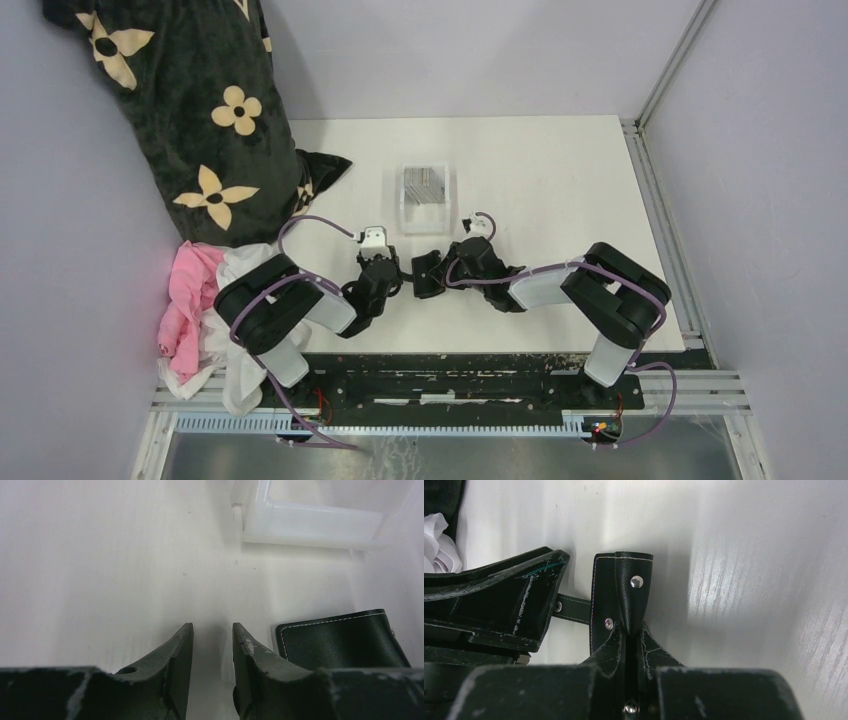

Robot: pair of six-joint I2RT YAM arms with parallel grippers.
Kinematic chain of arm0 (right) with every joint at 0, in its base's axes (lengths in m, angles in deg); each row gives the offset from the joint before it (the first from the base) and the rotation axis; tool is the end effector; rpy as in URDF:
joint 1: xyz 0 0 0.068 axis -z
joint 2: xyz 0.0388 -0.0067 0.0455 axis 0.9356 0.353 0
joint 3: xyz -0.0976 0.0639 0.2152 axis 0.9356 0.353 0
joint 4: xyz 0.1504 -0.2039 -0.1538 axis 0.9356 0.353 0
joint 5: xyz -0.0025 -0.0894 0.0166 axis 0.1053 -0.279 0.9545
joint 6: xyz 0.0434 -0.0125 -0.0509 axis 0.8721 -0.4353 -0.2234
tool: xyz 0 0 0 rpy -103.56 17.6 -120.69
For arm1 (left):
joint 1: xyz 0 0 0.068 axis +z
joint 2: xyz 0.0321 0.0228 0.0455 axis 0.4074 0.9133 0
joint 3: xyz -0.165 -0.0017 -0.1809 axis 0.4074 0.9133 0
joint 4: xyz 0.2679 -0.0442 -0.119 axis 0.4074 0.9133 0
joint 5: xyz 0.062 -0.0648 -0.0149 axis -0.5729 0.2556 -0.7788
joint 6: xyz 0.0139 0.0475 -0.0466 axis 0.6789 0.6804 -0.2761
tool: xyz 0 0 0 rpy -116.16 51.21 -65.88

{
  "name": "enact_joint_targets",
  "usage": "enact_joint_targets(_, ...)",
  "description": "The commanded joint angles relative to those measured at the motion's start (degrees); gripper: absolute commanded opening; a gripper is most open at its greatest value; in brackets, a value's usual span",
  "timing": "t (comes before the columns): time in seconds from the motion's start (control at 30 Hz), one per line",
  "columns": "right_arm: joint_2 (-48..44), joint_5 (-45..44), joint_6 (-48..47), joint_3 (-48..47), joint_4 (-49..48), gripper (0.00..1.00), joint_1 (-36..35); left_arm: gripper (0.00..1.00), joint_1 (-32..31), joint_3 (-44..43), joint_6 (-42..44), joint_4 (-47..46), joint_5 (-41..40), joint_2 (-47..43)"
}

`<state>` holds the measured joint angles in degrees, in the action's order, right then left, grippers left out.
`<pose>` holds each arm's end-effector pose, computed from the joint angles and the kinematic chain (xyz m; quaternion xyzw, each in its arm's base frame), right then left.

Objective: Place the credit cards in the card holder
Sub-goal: Open the card holder at the center of the board.

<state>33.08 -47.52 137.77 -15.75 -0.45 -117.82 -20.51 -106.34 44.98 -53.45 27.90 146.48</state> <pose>0.2373 0.2595 0.0536 0.0682 0.8803 0.3355 0.3283 0.2191 -0.1707 0.0359 -0.0380 0.8204 -0.0830 0.5645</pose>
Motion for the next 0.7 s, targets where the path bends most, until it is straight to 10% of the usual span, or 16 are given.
enact_joint_targets(0.0, 0.09, 1.45, -1.62, 1.55, 4.80, 0.01, 0.95, 0.44, 0.26, 1.31, -3.76, 3.25, -2.85, -4.60)
enact_joint_targets(0.2, 0.27, 1.55, -3.48, 0.77, 6.60, 0.02, 2.52, 0.46, 0.24, 2.32, -4.76, 6.20, 0.65, -7.10)
enact_joint_targets(0.67, -3.24, -6.43, -14.57, -7.64, 24.03, 0.62, 1.87, 0.46, -1.33, 1.02, -3.49, 5.37, 10.38, -5.98)
